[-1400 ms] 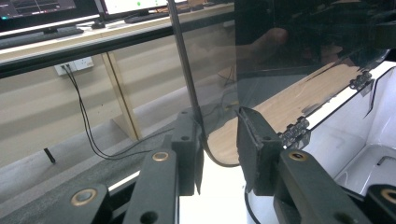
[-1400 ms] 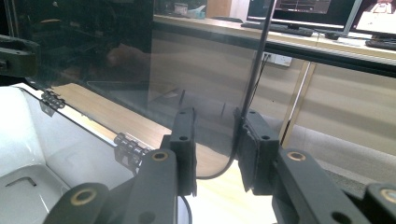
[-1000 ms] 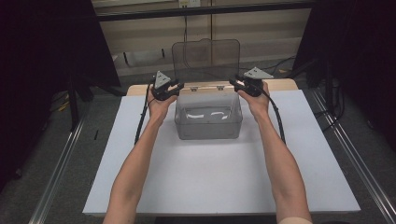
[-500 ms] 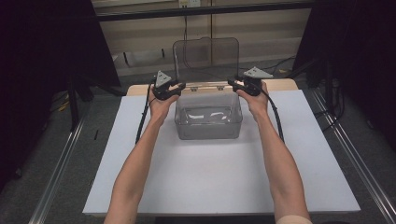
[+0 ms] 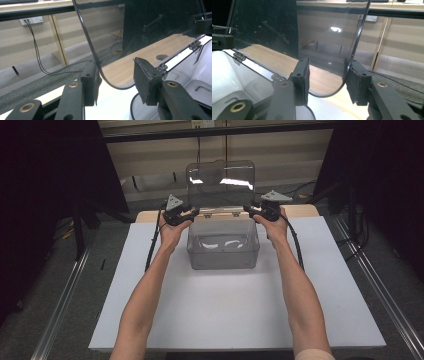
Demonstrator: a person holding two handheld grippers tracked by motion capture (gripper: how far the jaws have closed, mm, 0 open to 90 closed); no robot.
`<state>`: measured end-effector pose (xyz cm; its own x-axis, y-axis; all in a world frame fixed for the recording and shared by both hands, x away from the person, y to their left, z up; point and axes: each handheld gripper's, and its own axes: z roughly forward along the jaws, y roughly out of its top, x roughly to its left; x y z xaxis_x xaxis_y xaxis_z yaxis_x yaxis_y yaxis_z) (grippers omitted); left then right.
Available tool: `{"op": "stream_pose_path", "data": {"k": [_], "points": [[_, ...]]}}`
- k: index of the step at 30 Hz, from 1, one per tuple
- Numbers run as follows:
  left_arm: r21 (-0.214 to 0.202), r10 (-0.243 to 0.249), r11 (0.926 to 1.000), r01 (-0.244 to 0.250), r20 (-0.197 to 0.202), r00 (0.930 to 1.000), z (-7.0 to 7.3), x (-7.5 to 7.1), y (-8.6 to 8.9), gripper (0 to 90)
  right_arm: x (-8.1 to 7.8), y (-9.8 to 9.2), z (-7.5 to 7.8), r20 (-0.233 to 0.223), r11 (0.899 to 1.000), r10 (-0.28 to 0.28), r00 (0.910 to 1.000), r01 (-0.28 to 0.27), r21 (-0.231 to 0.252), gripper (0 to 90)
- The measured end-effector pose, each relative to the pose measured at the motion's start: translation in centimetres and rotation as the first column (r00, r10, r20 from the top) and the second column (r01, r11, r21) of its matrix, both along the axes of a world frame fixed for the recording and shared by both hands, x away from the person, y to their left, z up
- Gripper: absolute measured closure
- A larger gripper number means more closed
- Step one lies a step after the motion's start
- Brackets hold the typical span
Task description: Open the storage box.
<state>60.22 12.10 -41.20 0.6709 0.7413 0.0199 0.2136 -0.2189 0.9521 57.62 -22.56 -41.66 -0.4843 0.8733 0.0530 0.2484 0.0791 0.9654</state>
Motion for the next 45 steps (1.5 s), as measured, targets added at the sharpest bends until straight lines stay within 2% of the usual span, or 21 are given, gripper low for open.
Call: {"op": "stream_pose_path", "data": {"k": [11,22,25,29,31,34,37,38,39,40,42,45], "points": [[-0.033,0.005,0.9994,-0.006,-0.032,0.9995,-0.1,0.1,0.0,54.7,0.3,-0.1,0.1,-0.046,1.000,0.018,0.9988,-0.018,0.013,55.1],[-0.048,0.009,0.9988,-0.012,-0.046,0.9989,-0.2,0.2,0.0,53.3,0.3,-0.1,0.1,-0.051,1.000,0.021,0.9985,-0.021,0.013,54.2],[-0.066,0.014,0.9976,-0.018,-0.057,0.9983,-0.3,0.2,0.0,52.8,0.3,-0.2,0.1,-0.054,1.000,0.019,0.9984,-0.019,0.010,53.6],[-0.059,0.035,0.9975,-0.038,-0.054,0.9979,-0.4,0.2,-0.1,50.4,0.3,-0.2,0.1,-0.064,1.000,0.016,0.9978,-0.015,0.012,51.6],[-0.069,0.046,0.9963,-0.051,-0.070,0.9965,-0.5,0.3,0.0,47.2,0.3,-0.2,0.0,-0.072,1.000,0.009,0.9974,-0.009,0.010,49.1],[-0.068,0.042,0.9966,-0.046,-0.067,0.9969,-0.6,0.4,0.1,47.3,0.4,-0.6,-0.3,-0.100,0.998,0.009,0.9949,-0.002,0.067,44.7],[-0.057,0.023,0.9980,-0.027,-0.066,0.9975,-0.8,0.3,-0.1,49.5,0.4,-0.5,-0.5,-0.088,0.999,-0.001,0.9961,0.004,0.040,49.4],[-0.052,0.037,0.9978,-0.040,-0.052,0.9979,-0.8,0.3,-0.1,49.2,0.4,-0.3,-0.5,-0.088,0.999,0.025,0.9958,-0.022,0.036,52.5],[-0.052,0.054,0.9970,-0.057,-0.070,0.9961,-0.9,0.4,0.1,46.4,0.3,-0.2,-0.5,-0.079,1.000,0.008,0.9968,-0.008,0.012,46.1],[-0.090,0.051,0.9941,-0.060,-0.100,0.9937,-1.1,0.5,0.3,42.7,0.4,-0.3,-0.5,-0.098,1.000,0.004,0.9952,-0.002,0.023,44.4],[-0.107,0.057,0.9919,-0.068,-0.103,0.9930,-1.3,0.4,0.3,41.8,0.3,-0.3,-0.6,-0.088,1.000,-0.005,0.9961,0.006,0.012,44.5],[-0.089,0.062,0.9936,-0.070,-0.086,0.9944,-1.2,0.3,0.2,42.1,0.2,-0.1,-0.6,-0.078,0.999,-0.033,0.9964,0.032,-0.004,40.7]]}}
